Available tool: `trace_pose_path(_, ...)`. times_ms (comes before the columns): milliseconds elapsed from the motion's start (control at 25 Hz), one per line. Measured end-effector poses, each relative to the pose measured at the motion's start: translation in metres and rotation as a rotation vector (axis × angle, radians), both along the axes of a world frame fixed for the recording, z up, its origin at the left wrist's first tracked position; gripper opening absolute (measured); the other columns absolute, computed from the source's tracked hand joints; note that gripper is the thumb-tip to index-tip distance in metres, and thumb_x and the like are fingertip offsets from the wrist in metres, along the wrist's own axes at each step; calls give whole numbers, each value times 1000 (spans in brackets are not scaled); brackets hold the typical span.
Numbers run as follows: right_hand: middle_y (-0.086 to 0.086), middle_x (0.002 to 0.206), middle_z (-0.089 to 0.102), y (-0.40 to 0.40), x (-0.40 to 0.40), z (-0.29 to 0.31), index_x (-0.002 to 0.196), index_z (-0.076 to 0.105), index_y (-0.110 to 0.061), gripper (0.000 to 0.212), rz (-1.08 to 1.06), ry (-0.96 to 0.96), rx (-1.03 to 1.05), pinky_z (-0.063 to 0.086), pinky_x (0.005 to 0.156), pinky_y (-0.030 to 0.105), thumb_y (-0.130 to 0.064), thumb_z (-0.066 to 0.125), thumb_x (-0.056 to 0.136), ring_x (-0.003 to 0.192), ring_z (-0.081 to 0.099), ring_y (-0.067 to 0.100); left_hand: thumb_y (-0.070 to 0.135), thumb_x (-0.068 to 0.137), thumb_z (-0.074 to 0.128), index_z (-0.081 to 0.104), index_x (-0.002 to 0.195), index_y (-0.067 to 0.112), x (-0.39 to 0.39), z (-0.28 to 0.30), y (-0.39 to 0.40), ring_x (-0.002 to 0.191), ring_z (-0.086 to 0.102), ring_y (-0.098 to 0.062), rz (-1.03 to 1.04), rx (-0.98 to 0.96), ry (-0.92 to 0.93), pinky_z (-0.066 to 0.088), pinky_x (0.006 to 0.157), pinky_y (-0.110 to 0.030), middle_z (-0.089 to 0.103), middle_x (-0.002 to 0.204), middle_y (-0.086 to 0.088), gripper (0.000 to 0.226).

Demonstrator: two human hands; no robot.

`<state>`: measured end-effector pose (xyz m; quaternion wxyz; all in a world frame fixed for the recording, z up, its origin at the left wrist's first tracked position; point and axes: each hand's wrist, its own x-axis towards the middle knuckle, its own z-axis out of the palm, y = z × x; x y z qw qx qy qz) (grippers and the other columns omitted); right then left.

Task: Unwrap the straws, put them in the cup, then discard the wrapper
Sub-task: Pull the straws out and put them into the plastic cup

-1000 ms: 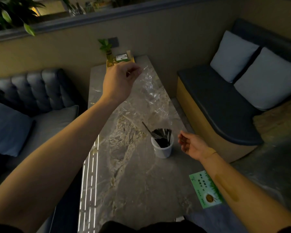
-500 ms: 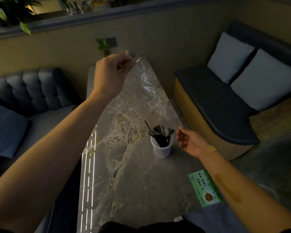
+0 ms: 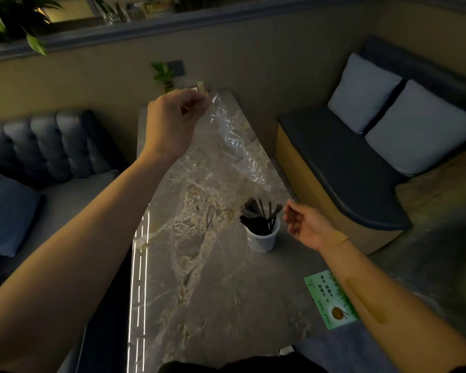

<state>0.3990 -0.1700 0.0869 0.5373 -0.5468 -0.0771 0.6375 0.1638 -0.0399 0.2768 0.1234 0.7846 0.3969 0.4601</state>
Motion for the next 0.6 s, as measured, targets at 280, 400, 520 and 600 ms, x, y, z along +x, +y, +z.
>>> trace_pose_path(280,-5,71,65,25,-17,36,79,64,-21,10,-16,-255,160,40,59,25,-23,66,88,66,57,9,40,84,66,74,90,26,-82,-24,23,63,61,2,145,-162,-160,51,65,-22,69,70,11,17)
trace_pose_path(400,-4,79,65,43,-45,49,87,69,-22,4,103,-407,234,40,62,24,-18,68,86,71,56,8,34,84,70,73,79,27,-147,-77,11,61,60,-9,298,-409,-368,51,62,-29,69,68,2,9)
trace_pose_path(520,-4,86,68,61,-82,53,96,71,-19,16,261,-546,284,45,62,19,-10,71,84,75,59,8,24,84,72,75,84,16,-206,-135,-16,61,59,-16,462,-615,-542,49,59,-29,67,69,-6,9)
trace_pose_path(600,-2,84,68,71,-111,48,95,70,-16,16,340,-608,293,48,55,14,-5,71,83,72,61,8,16,87,70,73,88,7,-238,-172,-43,50,56,-10,512,-731,-606,48,46,-21,64,66,-7,9)
